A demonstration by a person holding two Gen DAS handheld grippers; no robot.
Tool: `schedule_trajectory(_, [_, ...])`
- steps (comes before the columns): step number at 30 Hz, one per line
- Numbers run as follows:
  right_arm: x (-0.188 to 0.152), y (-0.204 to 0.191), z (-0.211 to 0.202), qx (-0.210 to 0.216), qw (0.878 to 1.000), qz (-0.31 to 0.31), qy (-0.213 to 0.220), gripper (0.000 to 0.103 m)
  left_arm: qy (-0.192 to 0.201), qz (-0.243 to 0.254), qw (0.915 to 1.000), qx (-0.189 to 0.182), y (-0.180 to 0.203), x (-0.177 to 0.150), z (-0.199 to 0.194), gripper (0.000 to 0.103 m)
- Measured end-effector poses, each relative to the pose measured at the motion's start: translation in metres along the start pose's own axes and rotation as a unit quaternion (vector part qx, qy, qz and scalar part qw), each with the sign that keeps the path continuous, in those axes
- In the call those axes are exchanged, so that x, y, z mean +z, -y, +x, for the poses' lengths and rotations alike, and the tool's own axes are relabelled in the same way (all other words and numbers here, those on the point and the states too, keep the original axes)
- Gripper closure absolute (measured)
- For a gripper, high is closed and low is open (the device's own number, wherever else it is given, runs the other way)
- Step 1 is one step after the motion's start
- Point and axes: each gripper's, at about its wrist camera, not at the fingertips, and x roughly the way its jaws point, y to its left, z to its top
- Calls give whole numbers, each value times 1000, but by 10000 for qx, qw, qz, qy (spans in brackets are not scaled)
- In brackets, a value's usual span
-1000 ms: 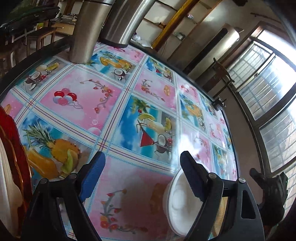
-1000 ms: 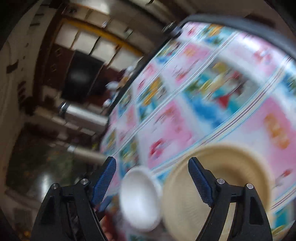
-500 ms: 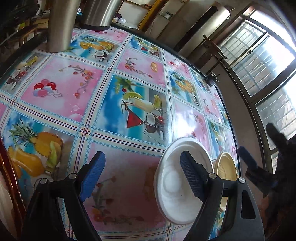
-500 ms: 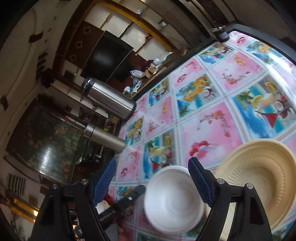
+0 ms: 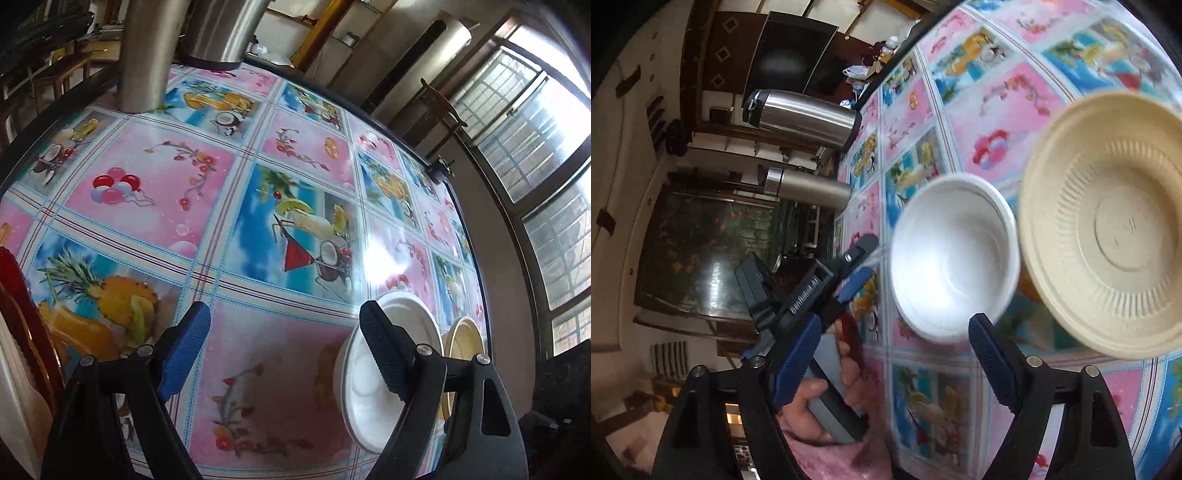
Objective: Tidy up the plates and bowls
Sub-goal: 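Position both tools' fingers around the white bowl rim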
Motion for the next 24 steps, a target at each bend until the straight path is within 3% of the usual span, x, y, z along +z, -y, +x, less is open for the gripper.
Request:
schedule_trajectory(4, [5, 45, 16, -121, 9973, 716, -148, 17, -88, 130, 9999, -56, 6, -3, 4, 20])
schedule_trajectory(6, [11, 55, 6, -492, 9949, 822, 307, 17, -174, 197, 9996, -141, 9, -4, 6, 20])
schedule_trajectory(9, [14, 57, -12, -397, 9914, 780, 969, 17, -241, 316, 9990, -224, 14, -6, 6, 20])
schedule_trajectory(12, [12, 45, -20, -692, 9854, 397, 1502, 17, -334, 532, 9976, -304, 21, -8, 7, 20])
schedule_trajectory(17, [13, 39, 4, -579, 9913, 262, 1150, 24, -470, 880, 9946, -279, 32, -13, 9, 20])
schedule_trajectory(20, [13, 38, 8, -938, 9876, 159, 1247, 34, -490, 935, 9940, -277, 31, -12, 8, 20])
schedule_trajectory(24, [12, 38, 9, -875, 9870, 159, 1338, 35, -490, 921, 9941, -308, 27, -11, 7, 20])
